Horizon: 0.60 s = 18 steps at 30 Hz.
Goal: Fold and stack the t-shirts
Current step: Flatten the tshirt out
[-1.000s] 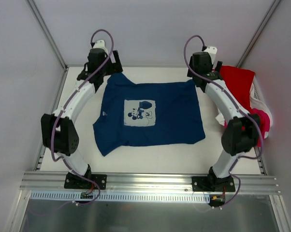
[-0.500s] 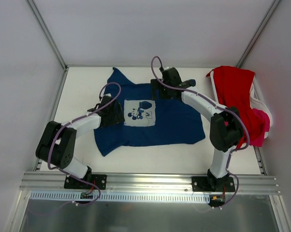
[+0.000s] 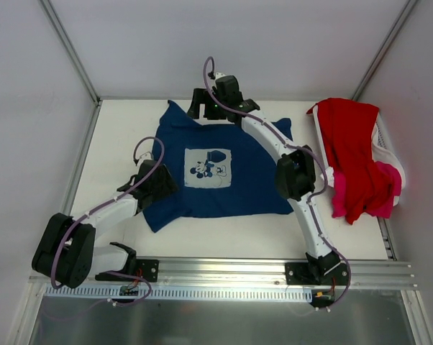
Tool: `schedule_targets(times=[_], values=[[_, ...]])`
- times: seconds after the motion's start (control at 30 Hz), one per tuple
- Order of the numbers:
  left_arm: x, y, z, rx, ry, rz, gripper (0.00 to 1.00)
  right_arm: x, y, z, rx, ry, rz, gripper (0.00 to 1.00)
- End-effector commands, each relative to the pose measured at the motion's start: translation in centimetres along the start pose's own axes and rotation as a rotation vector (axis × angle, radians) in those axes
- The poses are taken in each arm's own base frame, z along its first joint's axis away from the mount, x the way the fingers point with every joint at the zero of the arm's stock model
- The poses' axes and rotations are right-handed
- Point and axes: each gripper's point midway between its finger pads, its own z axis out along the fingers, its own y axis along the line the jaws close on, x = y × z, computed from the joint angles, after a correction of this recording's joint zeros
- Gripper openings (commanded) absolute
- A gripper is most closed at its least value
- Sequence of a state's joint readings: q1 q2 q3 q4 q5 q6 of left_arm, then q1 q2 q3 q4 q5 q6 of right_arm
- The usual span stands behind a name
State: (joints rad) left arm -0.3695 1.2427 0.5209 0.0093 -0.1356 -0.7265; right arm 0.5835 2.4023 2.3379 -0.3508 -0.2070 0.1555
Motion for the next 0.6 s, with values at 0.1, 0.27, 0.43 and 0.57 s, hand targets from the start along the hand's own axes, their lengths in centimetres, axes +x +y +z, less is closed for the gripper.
schedule_targets(times=[0.1, 0.27, 0.43, 0.57], values=[[1.7, -0.4, -0.2, 0.059, -0.002, -0.078, 0.52, 0.9, 3.1, 4.4, -0.235, -0.048, 0.179, 0.99], [3.0, 0.3, -0.2, 0.059, 0.014, -0.081, 0.39, 1.3, 3.5, 5.9, -0.284, -0.062, 0.213, 0.99], [2.5, 0.2, -2.3, 0.077, -0.017, -0.045, 0.44, 4.5, 1.8, 3.5, -0.2, 0.004, 0.179, 0.96], [0.6, 0.8, -6.5, 0.075, -0.108, -0.023, 0.71, 6.6, -1.1, -2.3, -0.034, -0.006, 0.08, 0.97]])
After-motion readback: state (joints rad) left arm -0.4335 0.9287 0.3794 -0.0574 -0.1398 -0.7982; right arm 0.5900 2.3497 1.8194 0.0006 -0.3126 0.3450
